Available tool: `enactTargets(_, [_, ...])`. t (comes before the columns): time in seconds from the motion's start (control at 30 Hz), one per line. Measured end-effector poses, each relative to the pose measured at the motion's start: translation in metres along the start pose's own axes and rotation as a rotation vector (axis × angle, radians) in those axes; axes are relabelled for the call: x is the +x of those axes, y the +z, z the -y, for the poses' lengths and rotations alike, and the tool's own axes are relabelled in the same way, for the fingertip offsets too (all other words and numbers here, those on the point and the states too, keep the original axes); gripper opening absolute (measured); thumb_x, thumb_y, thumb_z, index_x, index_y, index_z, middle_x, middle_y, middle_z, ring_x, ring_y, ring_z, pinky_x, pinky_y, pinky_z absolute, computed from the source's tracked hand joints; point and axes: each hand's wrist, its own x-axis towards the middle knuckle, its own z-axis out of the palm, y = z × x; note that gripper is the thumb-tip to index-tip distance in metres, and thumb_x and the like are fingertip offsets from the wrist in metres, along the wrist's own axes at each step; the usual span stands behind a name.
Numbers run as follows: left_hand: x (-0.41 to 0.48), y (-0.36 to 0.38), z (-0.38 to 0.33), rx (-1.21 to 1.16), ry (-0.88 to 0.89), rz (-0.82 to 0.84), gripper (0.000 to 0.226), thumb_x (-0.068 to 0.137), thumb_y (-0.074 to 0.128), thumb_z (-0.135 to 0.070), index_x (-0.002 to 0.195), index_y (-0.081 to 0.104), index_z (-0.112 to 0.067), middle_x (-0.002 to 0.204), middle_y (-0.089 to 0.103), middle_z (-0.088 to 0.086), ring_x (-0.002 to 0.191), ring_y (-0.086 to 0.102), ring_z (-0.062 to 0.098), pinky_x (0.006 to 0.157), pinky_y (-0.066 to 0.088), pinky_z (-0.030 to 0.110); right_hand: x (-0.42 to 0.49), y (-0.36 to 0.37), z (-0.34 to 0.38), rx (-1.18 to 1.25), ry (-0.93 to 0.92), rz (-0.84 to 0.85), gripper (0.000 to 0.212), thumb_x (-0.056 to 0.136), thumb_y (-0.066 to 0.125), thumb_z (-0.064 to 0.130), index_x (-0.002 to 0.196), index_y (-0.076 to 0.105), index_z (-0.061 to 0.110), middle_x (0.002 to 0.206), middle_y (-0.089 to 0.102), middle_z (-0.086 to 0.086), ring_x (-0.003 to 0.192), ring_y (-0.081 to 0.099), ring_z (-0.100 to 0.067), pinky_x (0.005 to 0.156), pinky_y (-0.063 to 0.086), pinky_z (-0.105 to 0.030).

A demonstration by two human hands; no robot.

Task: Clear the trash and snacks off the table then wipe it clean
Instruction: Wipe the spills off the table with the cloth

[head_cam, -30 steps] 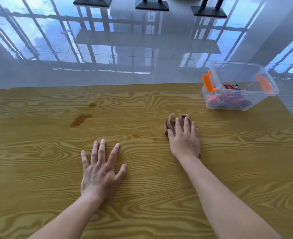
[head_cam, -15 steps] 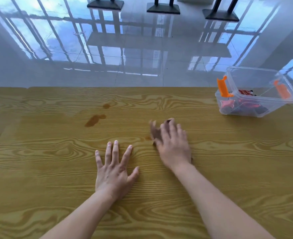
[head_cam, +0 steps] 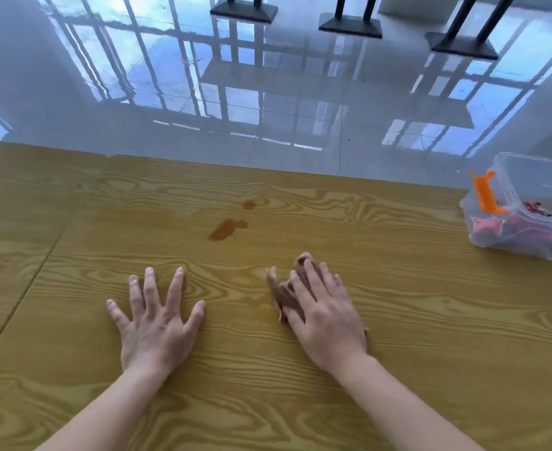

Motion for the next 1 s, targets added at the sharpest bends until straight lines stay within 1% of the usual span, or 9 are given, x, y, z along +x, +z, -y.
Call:
enactTargets(0.1, [0.001,-0.002,-0.001,0.02,0.007,0.007,0.076,0.081,0.0,-0.08,0.147,-0.017,-0.047,0.162,-0.012,0.007,0.147,-0.019,0.028,0.112,-0.012,0.065,-0.016,0.004,-0.005,0.007,-0.187,0.041,0.063,0.1,0.029,0.057,0.154,0.03,0.024,0.166,0.012,-0.002,0.153,0.009,-0.023,0.12,0.021,-0.046])
enactTargets(0.3, [0.001,0.0,-0.001,0.023,0.022,-0.008,0.076,0.083,0.0,-0.078,0.148,-0.017,-0.044,0.162,-0.015,0.008,0.146,-0.023,0.027,0.112,-0.012,0.065,0.111,-0.025,-0.016,0.039,0.431,0.075,0.07,0.099,0.018,0.06,0.158,0.01,0.022,0.166,-0.002,-0.01,0.152,-0.001,-0.032,0.123,0.005,-0.047])
enactTargets(0.4, [0.001,-0.003,-0.003,0.033,0.024,0.028,0.077,0.081,0.0,-0.079,0.148,-0.015,-0.045,0.162,-0.013,0.008,0.146,-0.022,0.028,0.111,-0.01,0.066,0.093,-0.009,0.037,-0.016,0.119,0.073,0.07,0.098,0.014,0.061,0.157,0.005,0.024,0.166,-0.007,-0.01,0.152,-0.003,-0.033,0.123,0.004,-0.049])
enactTargets(0.47, [0.006,-0.007,0.004,0.051,0.057,0.049,0.079,0.079,0.004,-0.081,0.149,-0.006,-0.046,0.16,-0.004,0.008,0.146,-0.014,0.03,0.111,-0.006,0.069,0.041,0.003,0.058,0.007,-0.175,0.072,0.068,0.098,0.023,0.06,0.156,0.017,0.025,0.167,0.001,-0.005,0.153,0.001,-0.029,0.122,0.008,-0.047])
enactTargets(0.53, [0.024,-0.016,0.018,0.057,0.133,0.037,0.076,0.078,0.011,-0.083,0.145,0.013,-0.047,0.151,0.014,0.006,0.144,0.005,0.028,0.109,0.005,0.073,0.011,0.006,0.043,0.043,-0.298,0.076,0.065,0.098,0.033,0.058,0.154,0.028,0.025,0.166,0.011,0.0,0.153,0.005,-0.024,0.119,0.016,-0.044])
enactTargets(0.6, [0.049,-0.026,0.035,0.047,0.155,0.019,0.074,0.079,0.012,-0.082,0.144,0.021,-0.048,0.147,0.021,0.003,0.141,0.014,0.024,0.108,0.011,0.074,0.028,0.001,0.007,-0.023,-0.195,0.056,0.066,0.098,0.029,0.058,0.155,0.027,0.023,0.166,0.011,0.001,0.153,0.006,-0.021,0.121,0.017,-0.043])
enactTargets(0.77, [0.07,-0.017,0.049,0.093,0.123,-0.004,0.079,0.078,-0.002,-0.085,0.147,-0.017,-0.048,0.162,-0.017,-0.001,0.146,-0.023,0.02,0.111,-0.007,0.069,0.155,-0.021,-0.032,0.045,0.408,0.064,0.07,0.099,0.019,0.06,0.157,0.013,0.022,0.166,-0.001,-0.004,0.153,0.0,-0.027,0.123,0.005,-0.044])
enactTargets(0.87, [0.07,-0.015,0.05,0.072,0.125,-0.009,0.079,0.079,0.001,-0.085,0.147,-0.015,-0.048,0.162,-0.016,-0.002,0.146,-0.023,0.019,0.112,-0.008,0.068,0.2,-0.019,-0.011,0.081,0.387,0.087,0.069,0.098,0.016,0.063,0.157,0.01,0.028,0.166,-0.006,-0.002,0.152,-0.004,-0.028,0.123,0.001,-0.045])
enactTargets(1.0, [0.069,-0.018,0.048,0.069,0.129,0.004,0.08,0.078,0.001,-0.085,0.147,-0.015,-0.048,0.163,-0.015,-0.002,0.146,-0.023,0.02,0.112,-0.01,0.066,0.21,-0.015,0.029,0.059,0.084,0.087,0.063,0.098,0.017,0.065,0.155,0.012,0.04,0.166,-0.004,0.008,0.153,-0.003,-0.025,0.123,0.003,-0.044])
